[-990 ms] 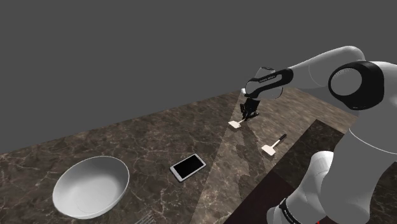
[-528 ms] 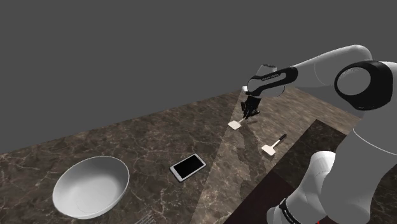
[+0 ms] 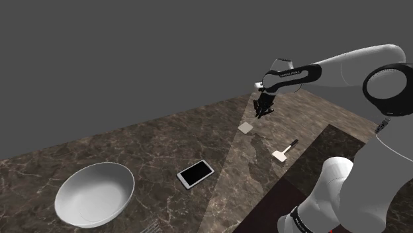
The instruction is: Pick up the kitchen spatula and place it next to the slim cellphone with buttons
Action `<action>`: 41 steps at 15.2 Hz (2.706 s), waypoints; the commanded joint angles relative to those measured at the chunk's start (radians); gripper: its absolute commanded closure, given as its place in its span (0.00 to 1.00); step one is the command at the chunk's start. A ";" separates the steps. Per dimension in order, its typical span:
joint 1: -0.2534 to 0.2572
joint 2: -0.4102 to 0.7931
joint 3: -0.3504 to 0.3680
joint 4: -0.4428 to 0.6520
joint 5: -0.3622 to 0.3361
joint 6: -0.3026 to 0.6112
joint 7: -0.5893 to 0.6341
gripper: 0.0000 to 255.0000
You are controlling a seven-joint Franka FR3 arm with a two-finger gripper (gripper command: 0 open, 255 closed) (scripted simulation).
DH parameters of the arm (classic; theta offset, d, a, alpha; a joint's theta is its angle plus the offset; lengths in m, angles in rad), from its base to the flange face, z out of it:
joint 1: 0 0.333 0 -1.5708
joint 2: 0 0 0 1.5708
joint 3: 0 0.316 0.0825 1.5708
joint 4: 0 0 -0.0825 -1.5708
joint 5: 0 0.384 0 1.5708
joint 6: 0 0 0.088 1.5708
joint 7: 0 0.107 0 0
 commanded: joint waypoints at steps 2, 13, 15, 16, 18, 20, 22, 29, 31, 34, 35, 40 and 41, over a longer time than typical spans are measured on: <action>0.002 -0.032 0.005 0.023 -0.029 -0.043 0.020 1.00; 0.074 -0.177 0.177 -0.068 -0.146 -0.088 0.329 1.00; 0.091 -0.187 0.212 -0.079 -0.148 -0.092 0.383 1.00; 0.100 -0.189 0.229 -0.084 -0.147 -0.093 0.409 1.00; 0.120 -0.190 0.261 -0.089 -0.142 -0.097 0.459 1.00; 0.142 -0.187 0.292 -0.089 -0.133 -0.100 0.506 1.00; 0.164 -0.178 0.322 -0.085 -0.122 -0.102 0.551 1.00; 0.246 -0.116 0.414 -0.036 -0.066 -0.114 0.691 1.00; 0.269 -0.090 0.438 -0.012 -0.047 -0.119 0.726 1.00; 0.302 -0.045 0.471 0.033 -0.018 -0.128 0.776 1.00; 0.313 -0.029 0.482 0.051 -0.008 -0.132 0.792 1.00; 0.363 0.064 0.531 0.155 0.041 -0.157 0.865 1.00; 0.371 0.085 0.540 0.179 0.050 -0.163 0.879 1.00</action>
